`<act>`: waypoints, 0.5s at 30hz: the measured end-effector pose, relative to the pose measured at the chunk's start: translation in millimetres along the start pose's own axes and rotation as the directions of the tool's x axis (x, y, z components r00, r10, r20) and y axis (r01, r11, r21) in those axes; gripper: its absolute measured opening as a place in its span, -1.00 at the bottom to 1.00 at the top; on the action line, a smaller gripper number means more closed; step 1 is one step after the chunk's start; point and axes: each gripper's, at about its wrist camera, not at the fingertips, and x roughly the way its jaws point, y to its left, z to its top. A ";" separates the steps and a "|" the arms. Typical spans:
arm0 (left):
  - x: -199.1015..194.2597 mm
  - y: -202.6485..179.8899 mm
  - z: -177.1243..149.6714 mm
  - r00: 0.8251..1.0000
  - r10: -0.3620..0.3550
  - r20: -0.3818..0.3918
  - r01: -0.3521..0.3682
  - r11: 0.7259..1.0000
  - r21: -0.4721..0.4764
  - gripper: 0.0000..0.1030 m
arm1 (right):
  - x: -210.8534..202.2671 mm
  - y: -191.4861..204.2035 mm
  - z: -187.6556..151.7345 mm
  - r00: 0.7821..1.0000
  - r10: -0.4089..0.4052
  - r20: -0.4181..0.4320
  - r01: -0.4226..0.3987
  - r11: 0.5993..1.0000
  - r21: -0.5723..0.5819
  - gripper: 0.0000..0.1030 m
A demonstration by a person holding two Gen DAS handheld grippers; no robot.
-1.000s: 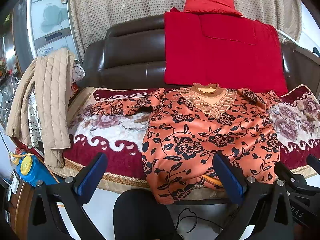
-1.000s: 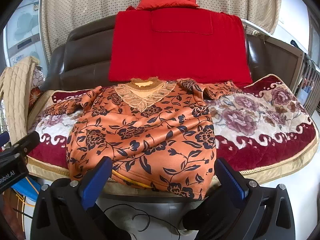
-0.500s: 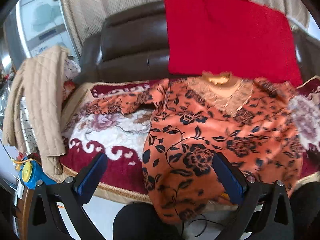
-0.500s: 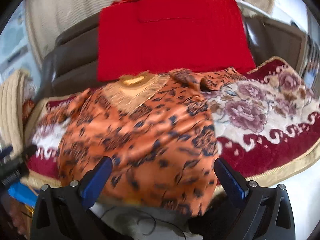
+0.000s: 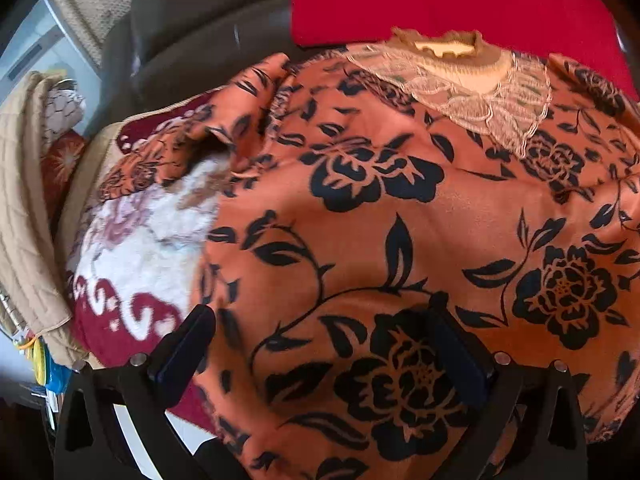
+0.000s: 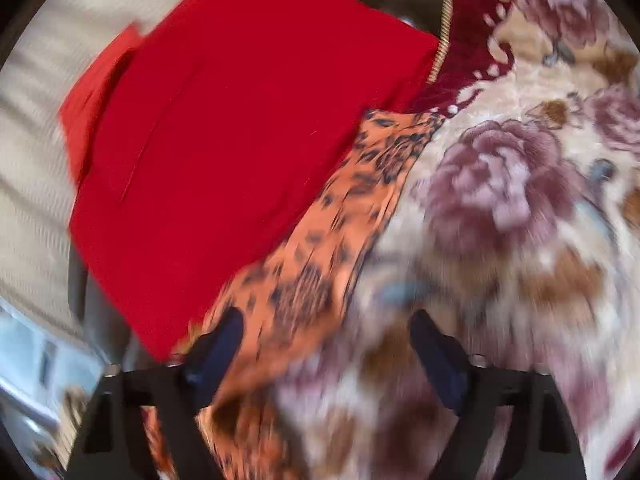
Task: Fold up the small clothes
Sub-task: 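Grasp the blouse sleeve with the right gripper and fold it across the body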
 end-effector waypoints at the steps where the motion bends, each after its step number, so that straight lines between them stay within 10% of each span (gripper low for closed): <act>1: 3.1 0.0 1.0 1.000 -0.011 -0.001 0.011 1.000 -0.005 1.00 | 8.4 -4.8 9.2 1.000 0.018 0.008 -0.018 1.000 0.022 0.50; 15: 28.0 23.4 1.0 0.982 -0.171 -0.083 0.160 0.978 -0.131 1.00 | 103.7 -25.4 93.6 0.998 -0.033 0.047 0.027 0.991 0.129 -0.58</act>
